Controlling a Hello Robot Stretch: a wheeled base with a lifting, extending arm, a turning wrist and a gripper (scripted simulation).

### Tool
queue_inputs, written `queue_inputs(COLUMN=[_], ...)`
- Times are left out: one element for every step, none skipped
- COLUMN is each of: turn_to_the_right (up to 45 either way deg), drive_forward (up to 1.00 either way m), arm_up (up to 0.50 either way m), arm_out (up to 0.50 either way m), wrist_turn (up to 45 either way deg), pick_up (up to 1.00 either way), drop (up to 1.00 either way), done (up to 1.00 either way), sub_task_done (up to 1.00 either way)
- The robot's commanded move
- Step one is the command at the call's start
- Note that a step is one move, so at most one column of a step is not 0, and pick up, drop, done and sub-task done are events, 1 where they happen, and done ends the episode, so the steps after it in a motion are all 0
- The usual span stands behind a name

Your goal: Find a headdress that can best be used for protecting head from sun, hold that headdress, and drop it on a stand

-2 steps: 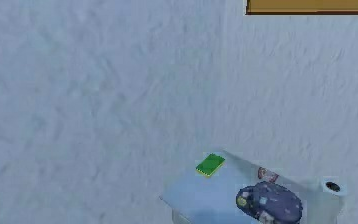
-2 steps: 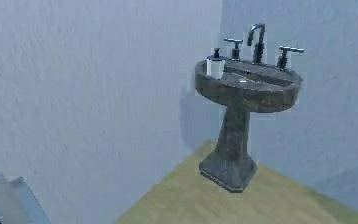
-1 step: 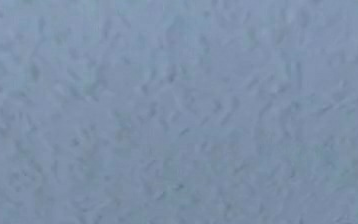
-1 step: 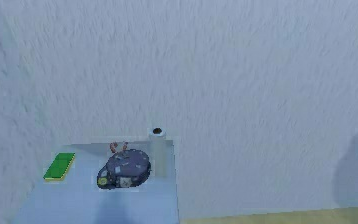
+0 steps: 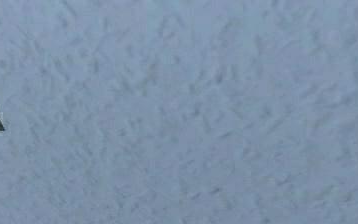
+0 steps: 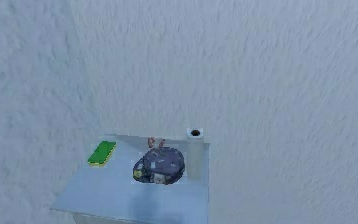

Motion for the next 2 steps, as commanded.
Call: queue_inputs(turn_to_the_right=[0.0,0.0], drive_forward=[0.0,0.0], arm_up=[0.5,0.38], arm_out=[0.0,0.0], wrist_turn=[0.0,0.0], pick_up=[0.0,0.0], drop=[0.0,0.0], done=[0.0,0.0], sub_task_done=[0.0,0.0])
